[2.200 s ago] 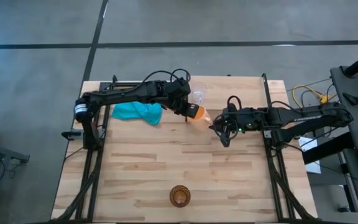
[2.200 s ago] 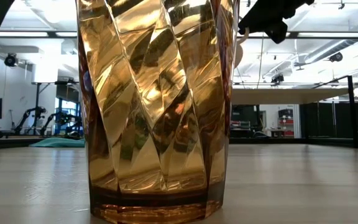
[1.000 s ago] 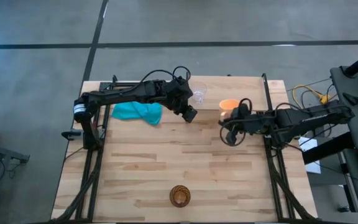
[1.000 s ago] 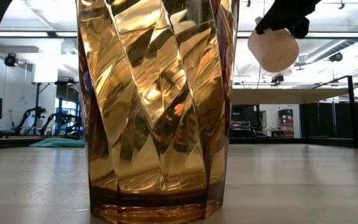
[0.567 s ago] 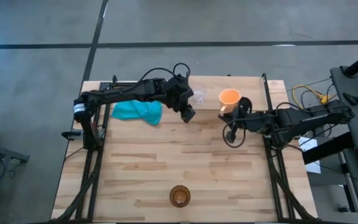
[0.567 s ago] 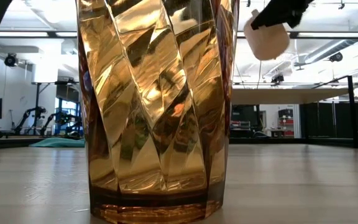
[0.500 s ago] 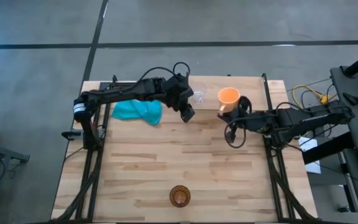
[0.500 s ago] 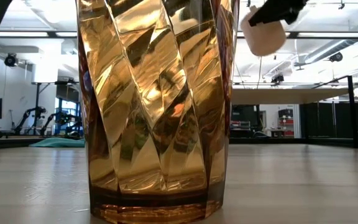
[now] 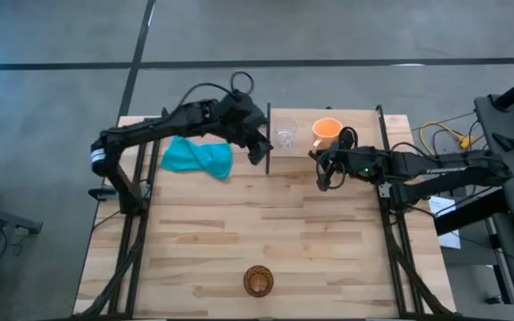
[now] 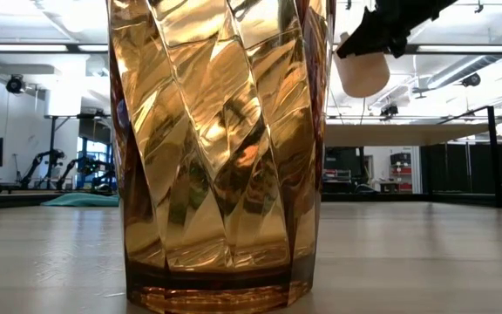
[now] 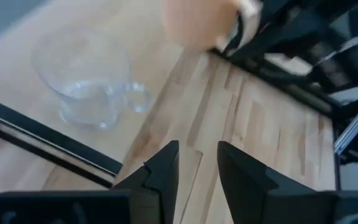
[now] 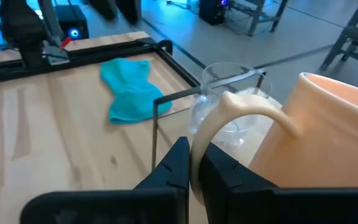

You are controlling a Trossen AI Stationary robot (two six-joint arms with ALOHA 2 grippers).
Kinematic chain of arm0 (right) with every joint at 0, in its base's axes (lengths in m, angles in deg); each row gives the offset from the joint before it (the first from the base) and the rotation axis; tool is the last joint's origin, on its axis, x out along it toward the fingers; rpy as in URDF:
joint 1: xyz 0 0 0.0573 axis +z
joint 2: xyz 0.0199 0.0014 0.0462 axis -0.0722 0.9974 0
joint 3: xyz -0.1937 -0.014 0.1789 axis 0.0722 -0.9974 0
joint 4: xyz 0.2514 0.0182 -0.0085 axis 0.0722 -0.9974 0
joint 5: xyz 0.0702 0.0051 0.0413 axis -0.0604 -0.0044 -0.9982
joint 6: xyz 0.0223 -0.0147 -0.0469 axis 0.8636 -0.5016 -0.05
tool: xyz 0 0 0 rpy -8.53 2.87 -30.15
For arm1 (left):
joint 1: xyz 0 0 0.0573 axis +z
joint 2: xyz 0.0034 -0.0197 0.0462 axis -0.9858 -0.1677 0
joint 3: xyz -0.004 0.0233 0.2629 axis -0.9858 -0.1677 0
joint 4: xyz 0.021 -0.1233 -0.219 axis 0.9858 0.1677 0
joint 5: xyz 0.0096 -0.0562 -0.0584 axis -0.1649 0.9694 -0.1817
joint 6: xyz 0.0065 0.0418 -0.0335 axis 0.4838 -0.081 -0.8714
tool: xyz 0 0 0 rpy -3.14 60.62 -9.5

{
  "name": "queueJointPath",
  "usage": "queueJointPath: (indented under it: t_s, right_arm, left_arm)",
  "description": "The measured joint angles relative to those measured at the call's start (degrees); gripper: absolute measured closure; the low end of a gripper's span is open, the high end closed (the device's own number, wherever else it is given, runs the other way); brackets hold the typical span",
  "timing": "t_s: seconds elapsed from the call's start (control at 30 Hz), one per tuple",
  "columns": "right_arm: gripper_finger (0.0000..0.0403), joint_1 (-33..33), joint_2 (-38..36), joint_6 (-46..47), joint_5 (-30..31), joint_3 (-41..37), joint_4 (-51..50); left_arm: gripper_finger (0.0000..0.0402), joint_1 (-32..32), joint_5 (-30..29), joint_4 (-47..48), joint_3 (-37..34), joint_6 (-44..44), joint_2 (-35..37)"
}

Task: Stack small to large cups/mugs on shelf
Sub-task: Put the orange mug on the shelf

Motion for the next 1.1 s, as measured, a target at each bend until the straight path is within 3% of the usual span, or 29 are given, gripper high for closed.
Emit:
queueJointPath:
  t_s: [0.17, 0.33, 0.53, 1.1]
  right_arm:
    - [0.0390, -2.8, -0.1, -2.5, -0.7, -0.6, 0.9]
    - [0.0390, -7.3, 0.0, -3.3, -7.5, -1.3, 3.3]
    - [0.0390, -11.3, 0.0, -0.9, -7.5, -3.3, 5.0]
    - [0.0390, -13.0, 0.0, 0.6, -10.3, -12.9, 20.2]
  left_arm:
    - [0.0306, 0.8, -0.7, 0.0, 0.0, 1.4, 3.9]
    - [0.0306, 1.3, -1.7, 0.0, 0.0, 1.6, 5.9]
    - [0.0306, 1.3, -1.7, 0.0, 0.0, 1.6, 6.3]
    - [0.0306, 1.3, -1.7, 0.0, 0.0, 2.9, 6.3]
